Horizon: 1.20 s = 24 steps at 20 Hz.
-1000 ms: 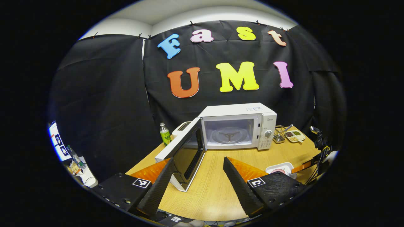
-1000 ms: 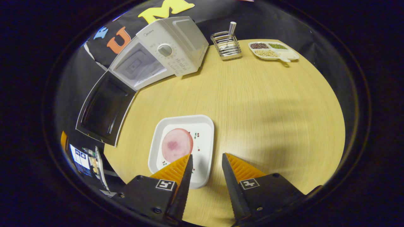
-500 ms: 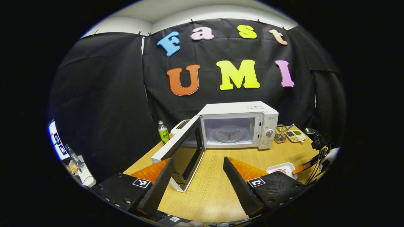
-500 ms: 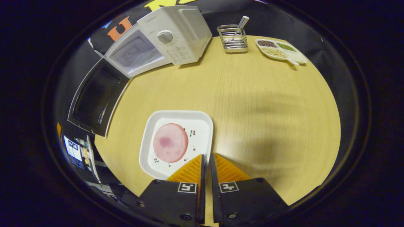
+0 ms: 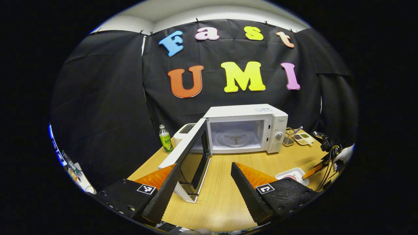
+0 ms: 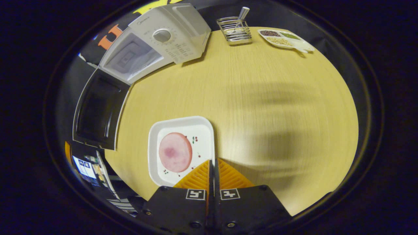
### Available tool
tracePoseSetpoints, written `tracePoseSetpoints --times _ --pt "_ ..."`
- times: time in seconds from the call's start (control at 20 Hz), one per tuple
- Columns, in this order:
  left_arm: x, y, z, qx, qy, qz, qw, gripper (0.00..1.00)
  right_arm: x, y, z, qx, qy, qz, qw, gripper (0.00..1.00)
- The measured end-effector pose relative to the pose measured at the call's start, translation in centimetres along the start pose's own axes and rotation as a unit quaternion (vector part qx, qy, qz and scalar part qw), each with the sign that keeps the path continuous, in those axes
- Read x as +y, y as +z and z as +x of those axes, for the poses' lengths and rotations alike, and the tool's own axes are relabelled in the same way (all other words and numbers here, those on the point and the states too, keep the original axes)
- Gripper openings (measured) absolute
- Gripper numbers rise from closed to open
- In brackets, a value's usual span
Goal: Open the microwave oven with the left hand, put the food in, and close the microwave oven.
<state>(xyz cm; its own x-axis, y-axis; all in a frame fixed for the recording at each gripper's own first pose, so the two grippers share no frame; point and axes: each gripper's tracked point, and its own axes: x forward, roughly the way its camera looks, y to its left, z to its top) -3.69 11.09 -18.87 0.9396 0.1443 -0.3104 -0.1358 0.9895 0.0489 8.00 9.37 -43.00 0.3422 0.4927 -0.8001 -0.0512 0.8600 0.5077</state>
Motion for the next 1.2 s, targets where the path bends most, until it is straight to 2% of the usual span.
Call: tracePoseSetpoints --times 0.05,0.3,0.5,0.7,1.0,1.1,1.2 --pt "0.5 0.0 0.0 0.001 -0.002 0.000 1.000 0.96 0.9 -0.2 0.1 -0.004 0.022 0.019 1.000 0.03" --pt "2.1 0.2 0.4 0.002 -0.014 0.005 1.000 0.96 3.8 -0.2 0.6 -0.038 0.082 0.087 0.992 0.04" --pt "2.3 0.7 0.8 -0.002 -0.030 0.014 0.999 0.95 7.3 0.2 0.9 -0.068 0.129 0.127 0.981 0.04" --pt "2.1 1.0 0.9 -0.003 -0.048 0.021 0.999 0.96 11.3 2.0 1.4 -0.102 0.175 0.175 0.964 0.04" --pt "1.9 2.4 1.0 -0.015 -0.071 0.027 0.997 0.96 18.5 7.7 3.2 -0.171 0.211 0.209 0.940 0.03" --pt "1.9 3.4 1.1 -0.023 -0.076 0.027 0.996 0.95 20.8 9.5 4.1 -0.194 0.212 0.216 0.933 0.04" --pt "1.8 3.8 1.3 -0.031 -0.083 0.021 0.996 0.95 22.7 11.5 5.1 -0.225 0.215 0.231 0.922 0.03"
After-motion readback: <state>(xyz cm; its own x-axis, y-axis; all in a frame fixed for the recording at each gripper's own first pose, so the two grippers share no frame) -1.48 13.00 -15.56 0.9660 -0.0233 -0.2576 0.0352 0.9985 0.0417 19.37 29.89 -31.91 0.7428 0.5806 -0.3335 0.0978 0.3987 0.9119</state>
